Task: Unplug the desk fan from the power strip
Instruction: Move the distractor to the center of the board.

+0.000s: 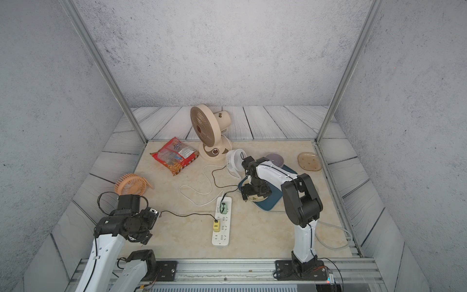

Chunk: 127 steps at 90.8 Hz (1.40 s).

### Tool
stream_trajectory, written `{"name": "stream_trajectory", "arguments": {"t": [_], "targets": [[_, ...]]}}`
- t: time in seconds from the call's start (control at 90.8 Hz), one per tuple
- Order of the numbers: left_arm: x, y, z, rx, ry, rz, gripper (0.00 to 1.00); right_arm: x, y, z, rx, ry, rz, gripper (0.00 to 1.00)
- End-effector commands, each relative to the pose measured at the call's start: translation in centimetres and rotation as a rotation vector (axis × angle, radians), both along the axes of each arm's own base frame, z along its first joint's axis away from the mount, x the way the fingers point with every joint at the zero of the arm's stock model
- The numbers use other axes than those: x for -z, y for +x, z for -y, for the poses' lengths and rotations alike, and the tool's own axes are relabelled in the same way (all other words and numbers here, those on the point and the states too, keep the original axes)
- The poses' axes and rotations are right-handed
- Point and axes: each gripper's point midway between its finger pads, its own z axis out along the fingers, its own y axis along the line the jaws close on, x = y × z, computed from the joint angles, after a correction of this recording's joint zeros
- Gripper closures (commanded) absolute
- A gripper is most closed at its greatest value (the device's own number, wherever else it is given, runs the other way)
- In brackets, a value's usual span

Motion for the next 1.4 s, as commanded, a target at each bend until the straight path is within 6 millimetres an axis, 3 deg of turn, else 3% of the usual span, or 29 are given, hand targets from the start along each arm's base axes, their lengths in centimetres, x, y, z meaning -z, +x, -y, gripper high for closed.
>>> {"name": "stream_trajectory", "arguments": {"t": [0.0,0.319,1.387], "targets": [[-0.8,0.4,-0.2,-0.014,0.002,0.027,0.15,0.2,0.6,0.9,-0.017,-0.069,0.005,0.01],[-1.3,0.3,-0.5,-0.025,0.015,0.032,0.15,1.2,2.4,2.7,-0.031,-0.195,0.047,0.01],[-1.7,-0.1,-0.8,-0.003,0.043,0.006,0.15,1.8,7.5,8.1,0.065,-0.236,0.08,0.01]]}}
